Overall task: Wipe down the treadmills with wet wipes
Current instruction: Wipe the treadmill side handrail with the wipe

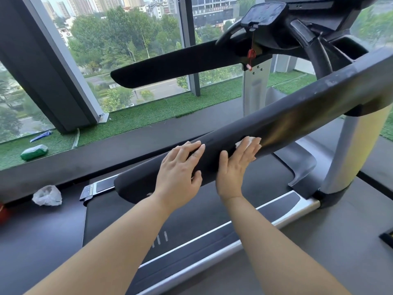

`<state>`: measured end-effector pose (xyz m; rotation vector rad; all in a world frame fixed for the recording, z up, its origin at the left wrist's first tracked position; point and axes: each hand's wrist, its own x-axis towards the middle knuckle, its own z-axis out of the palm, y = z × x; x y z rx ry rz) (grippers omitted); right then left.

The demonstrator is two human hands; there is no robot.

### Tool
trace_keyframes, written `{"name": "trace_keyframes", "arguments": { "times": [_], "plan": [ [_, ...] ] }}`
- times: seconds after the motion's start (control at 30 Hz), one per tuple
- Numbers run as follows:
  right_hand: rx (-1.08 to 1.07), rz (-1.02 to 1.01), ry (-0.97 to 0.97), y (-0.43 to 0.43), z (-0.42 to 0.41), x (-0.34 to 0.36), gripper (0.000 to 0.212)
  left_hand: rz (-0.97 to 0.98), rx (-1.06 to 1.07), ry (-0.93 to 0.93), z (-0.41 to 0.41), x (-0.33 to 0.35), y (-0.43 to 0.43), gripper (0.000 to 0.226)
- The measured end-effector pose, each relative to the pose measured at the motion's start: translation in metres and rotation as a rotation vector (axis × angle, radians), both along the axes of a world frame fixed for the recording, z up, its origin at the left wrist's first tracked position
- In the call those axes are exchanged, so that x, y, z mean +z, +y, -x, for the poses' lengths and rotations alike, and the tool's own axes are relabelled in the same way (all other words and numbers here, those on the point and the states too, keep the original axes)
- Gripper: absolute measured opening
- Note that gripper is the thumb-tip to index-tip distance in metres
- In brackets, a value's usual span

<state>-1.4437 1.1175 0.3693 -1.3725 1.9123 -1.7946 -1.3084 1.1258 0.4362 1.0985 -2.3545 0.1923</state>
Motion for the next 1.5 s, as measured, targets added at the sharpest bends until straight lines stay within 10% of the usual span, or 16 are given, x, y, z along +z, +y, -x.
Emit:
{"name": "trace_keyframes", "arguments": {
  "times": [0.17, 0.37, 0.57, 0.87, 1.03, 1.23, 1.5],
  "plan": [
    [0.068, 0.034, 0.378, 0.010, 0.004, -0.034, 0.061, -0.005, 0.029, -0.054, 0.000, -0.001, 0.001, 0.059],
    [-0.019, -0.029, -0.045, -0.001, 0.014, -0.002, 0.065, -0.028, 0.024, -0.029, 0.000, 0.000, 0.002, 0.058],
    [0.129, 0.054, 0.234, 0.012, -0.013, -0.032, 0.062, -0.063, 0.025, -0.066, -0.002, 0.002, 0.002, 0.060],
    [0.002, -0.016, -0.457, -0.005, 0.012, 0.009, 0.083, -0.110, 0.037, -0.097, -0.003, 0.004, 0.005, 0.065],
    [0.183, 0.001, -0.323, 0.021, -0.029, -0.009, 0.070, -0.159, 0.017, -0.094, -0.005, 0.005, 0.005, 0.069],
    [-0.079, -0.014, -0.735, -0.004, 0.017, 0.030, 0.057, -0.210, -0.022, -0.116, -0.009, 0.007, 0.004, 0.067],
    [0.090, -0.014, -0.775, 0.023, -0.040, 0.022, 0.061, -0.211, -0.050, -0.104, -0.010, 0.010, 0.004, 0.069]
  ]
}}
